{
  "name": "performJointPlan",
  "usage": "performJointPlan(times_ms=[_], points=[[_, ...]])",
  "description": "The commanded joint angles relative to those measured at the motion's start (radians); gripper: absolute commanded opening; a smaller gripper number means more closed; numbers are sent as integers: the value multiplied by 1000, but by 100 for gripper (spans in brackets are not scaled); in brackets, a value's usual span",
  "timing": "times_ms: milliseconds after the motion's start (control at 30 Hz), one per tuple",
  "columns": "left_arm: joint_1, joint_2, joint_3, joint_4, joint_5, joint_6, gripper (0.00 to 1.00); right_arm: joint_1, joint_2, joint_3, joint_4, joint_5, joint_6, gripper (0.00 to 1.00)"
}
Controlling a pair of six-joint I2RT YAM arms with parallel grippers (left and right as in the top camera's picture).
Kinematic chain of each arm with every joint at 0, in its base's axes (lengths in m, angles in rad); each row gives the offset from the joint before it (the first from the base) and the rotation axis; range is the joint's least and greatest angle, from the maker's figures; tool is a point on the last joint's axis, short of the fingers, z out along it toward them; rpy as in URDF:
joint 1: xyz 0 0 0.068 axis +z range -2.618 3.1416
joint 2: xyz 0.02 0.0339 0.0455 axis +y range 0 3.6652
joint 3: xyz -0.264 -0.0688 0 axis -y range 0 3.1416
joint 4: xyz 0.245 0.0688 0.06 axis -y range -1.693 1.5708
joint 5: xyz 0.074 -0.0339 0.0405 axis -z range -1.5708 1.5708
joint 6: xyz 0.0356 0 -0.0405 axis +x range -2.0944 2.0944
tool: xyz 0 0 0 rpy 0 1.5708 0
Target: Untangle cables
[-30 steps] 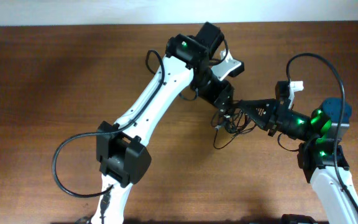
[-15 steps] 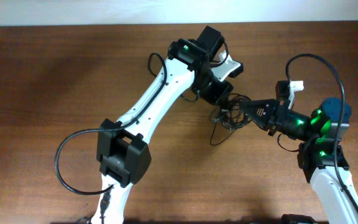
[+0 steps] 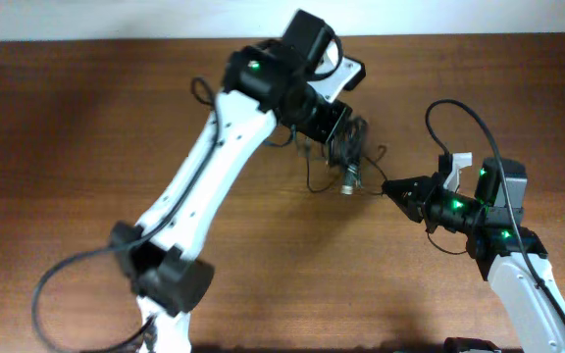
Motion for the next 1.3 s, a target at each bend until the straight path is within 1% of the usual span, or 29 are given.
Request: performJointPlan(times_ms=[0,100,167,233,267,300,367,400,433,533,600,667,733,767,1033,1100,1167,1267], points=[[5,-132,33,3,-14,11,0,-1,3,2,-90,168,-34,4],[5,-179,33,8,-39,-21,0,-1,3,2,-156,209,-34,5],[5,-185,33,8,-131,-92,0,-1,3,2,-166,205,-33,9],[5,-183,32,-3,-237,-148,0,-1,3,2,-167,197,-33,10],[5,-182,32,-13,-293,-181,0,-1,3,2,-167,186,-33,12],[5,-182,32,-21,-332,-210,0,-1,3,2,-167,174,-33,16],[5,-181,31,-28,-352,-251,0,-1,3,2,-162,136,-33,31],[2,-180,30,-28,-337,-250,0,-1,3,2,-150,109,-33,42],[-1,-177,26,-27,-312,-250,0,-1,3,2,-124,65,-33,50],[-19,-175,-1,-27,-279,-250,0,-1,3,2,42,-118,-28,55],[-32,-174,-24,-26,-257,-249,0,-1,3,2,170,-206,12,59],[-45,-174,-37,-26,-174,-220,0,-1,3,2,248,-221,67,62],[-57,-174,-37,-19,-68,-134,0,-1,3,2,267,-212,84,64],[-65,-174,-37,-19,-41,-102,0,-1,3,2,269,-211,84,64],[-107,-174,-38,-17,-4,-84,0,-1,3,2,269,-211,84,64],[-116,-171,-38,-12,-19,-85,0,-1,3,2,269,-211,85,64],[-121,-156,-38,-4,-74,-85,0,-1,3,2,269,-214,132,64],[-122,-126,-38,-2,-77,-85,0,-1,3,2,269,-215,149,63]])
